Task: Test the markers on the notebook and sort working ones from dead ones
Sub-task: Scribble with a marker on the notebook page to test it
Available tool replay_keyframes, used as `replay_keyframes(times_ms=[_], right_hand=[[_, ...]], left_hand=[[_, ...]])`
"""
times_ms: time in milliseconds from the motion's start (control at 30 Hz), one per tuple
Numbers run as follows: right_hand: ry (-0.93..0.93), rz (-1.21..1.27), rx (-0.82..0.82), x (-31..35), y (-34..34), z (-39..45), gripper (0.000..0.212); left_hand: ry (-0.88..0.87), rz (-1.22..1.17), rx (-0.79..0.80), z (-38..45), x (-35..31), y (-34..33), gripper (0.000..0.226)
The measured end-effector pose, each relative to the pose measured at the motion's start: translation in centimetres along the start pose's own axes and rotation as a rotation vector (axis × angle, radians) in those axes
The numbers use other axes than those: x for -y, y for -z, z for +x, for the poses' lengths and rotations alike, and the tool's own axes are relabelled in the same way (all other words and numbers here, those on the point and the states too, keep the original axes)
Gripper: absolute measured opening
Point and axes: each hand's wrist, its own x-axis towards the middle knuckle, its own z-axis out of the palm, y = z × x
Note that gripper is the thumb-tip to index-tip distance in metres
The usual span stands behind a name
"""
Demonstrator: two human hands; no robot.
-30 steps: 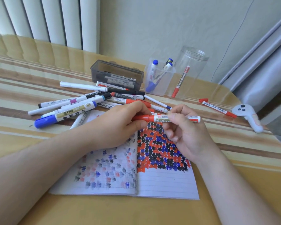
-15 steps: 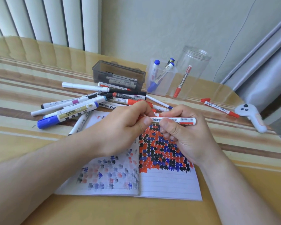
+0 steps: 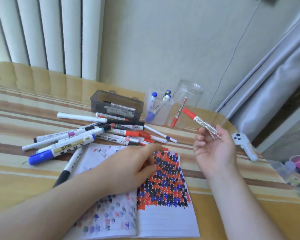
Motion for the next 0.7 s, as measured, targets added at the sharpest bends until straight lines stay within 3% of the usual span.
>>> replay_keyframes(times_ms=[100, 233, 333, 433, 533, 633, 700], right_hand=[[0.142, -0.083, -0.032, 3.5, -2.7, 1.4, 0.016], [0.319, -0.327, -0.095, 5.7, -7.9, 4.5, 0.009], [0.294, -0.557, -0.073, 5.7, -10.0, 6.9, 0.003], [0.287, -0.675, -0.038, 5.5, -10.0, 8.3, 0.023], [0.388, -0.836, -0.135, 5.1, -7.3, 9.0, 0.044], [0.438, -1.41, -0.242, 4.9, -0.8, 10.3, 0.047], [0.282, -1.85, -0.23, 5.0, 3.7, 11.2, 0.048]], left_hand=[[-0.061, 0.078, 0.051, 0.0, 0.3, 0.1, 0.026], [-0.065, 0.067, 0.064, 0.0, 0.4, 0.1, 0.025], [-0.063, 0.044, 0.061, 0.0, 0.5, 0.2, 0.025], [-0.059, 0.023, 0.066, 0.0, 0.6, 0.3, 0.024], [-0.061, 0.014, 0.073, 0.0, 0.7, 0.2, 0.024], [-0.058, 0.019, 0.083, 0.1, 0.9, -0.1, 0.023], [-0.058, 0.023, 0.087, 0.2, 1.1, -0.3, 0.022]])
